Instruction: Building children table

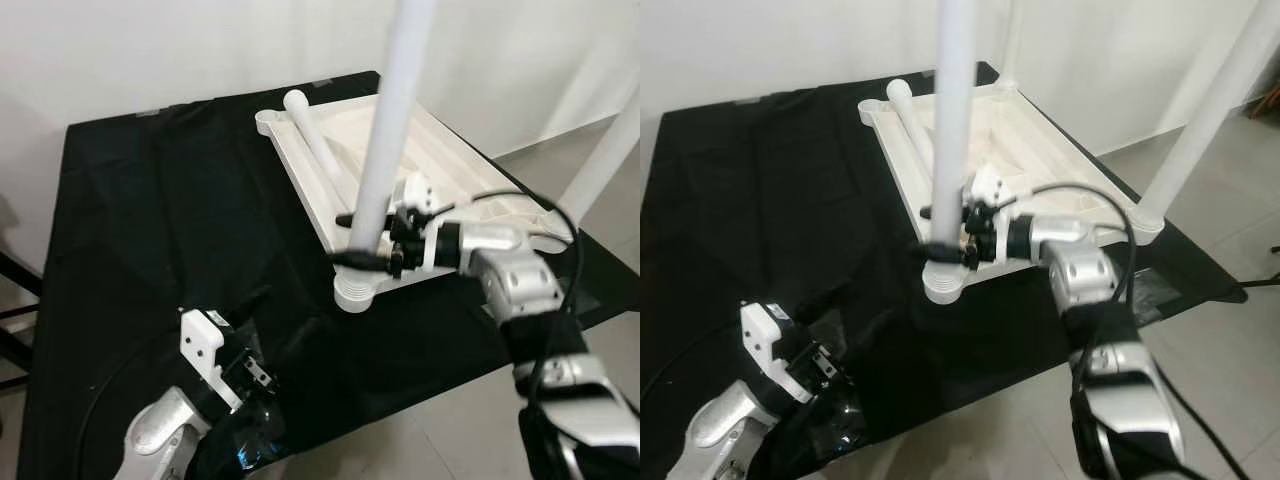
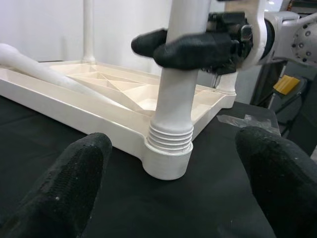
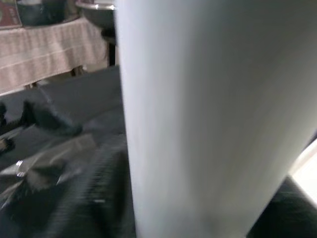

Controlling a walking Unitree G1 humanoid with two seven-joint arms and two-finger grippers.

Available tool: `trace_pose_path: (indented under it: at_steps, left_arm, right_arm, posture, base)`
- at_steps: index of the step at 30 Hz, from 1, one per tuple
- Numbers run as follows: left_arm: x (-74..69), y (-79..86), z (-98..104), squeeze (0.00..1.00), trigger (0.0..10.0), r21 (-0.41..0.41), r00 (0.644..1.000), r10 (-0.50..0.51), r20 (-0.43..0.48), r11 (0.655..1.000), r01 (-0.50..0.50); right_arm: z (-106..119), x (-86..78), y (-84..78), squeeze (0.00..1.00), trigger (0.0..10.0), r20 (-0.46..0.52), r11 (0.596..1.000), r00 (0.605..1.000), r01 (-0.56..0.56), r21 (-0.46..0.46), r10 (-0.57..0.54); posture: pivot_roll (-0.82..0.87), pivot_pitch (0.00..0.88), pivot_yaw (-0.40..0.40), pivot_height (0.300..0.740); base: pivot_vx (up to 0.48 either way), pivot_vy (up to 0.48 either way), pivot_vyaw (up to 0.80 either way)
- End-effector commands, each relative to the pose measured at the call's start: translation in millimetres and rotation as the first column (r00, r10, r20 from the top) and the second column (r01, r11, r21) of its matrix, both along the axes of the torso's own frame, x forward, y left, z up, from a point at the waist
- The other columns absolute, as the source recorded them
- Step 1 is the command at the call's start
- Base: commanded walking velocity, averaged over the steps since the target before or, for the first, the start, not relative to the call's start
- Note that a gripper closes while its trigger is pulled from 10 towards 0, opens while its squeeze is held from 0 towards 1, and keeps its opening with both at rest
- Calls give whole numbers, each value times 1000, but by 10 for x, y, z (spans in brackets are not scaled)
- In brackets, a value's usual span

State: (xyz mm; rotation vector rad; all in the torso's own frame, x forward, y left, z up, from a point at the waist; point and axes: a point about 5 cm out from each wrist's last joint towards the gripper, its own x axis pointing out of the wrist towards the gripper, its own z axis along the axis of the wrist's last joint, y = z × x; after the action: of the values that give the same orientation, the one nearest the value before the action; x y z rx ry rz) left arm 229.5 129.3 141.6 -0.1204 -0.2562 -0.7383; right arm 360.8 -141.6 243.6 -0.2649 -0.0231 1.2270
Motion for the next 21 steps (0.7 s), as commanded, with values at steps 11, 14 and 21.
trace_pose_path:
  at_steps: [11, 14, 21]
  left_arm:
    - [-41, -17, -39, 0, 10000, -7, 1000, -5, -17, 1000, 5]
    - [-52, 1, -26, 0, 10000, -10, 1000, -3, -14, 1000, 3]
    - [-46, 33, -7, 0, 10000, -6, 1000, -5, -11, 1000, 5]
  right_arm:
    - [-341, -52, -167, 0, 0, -61, 997, 995, 77, -4, -77]
    - [-736, -171, 16, 0, 0, -140, 911, 904, 412, 36, -403]
    - [-1230, -673, 244, 0, 0, -253, 641, 610, 765, -56, -751]
  posture:
    - [16, 163, -26, 740]
    - [10, 175, -31, 740]
    - [-1, 191, -13, 740]
  base:
    - [0, 0, 0]
    - [0, 0, 0]
    - [0, 0, 0]
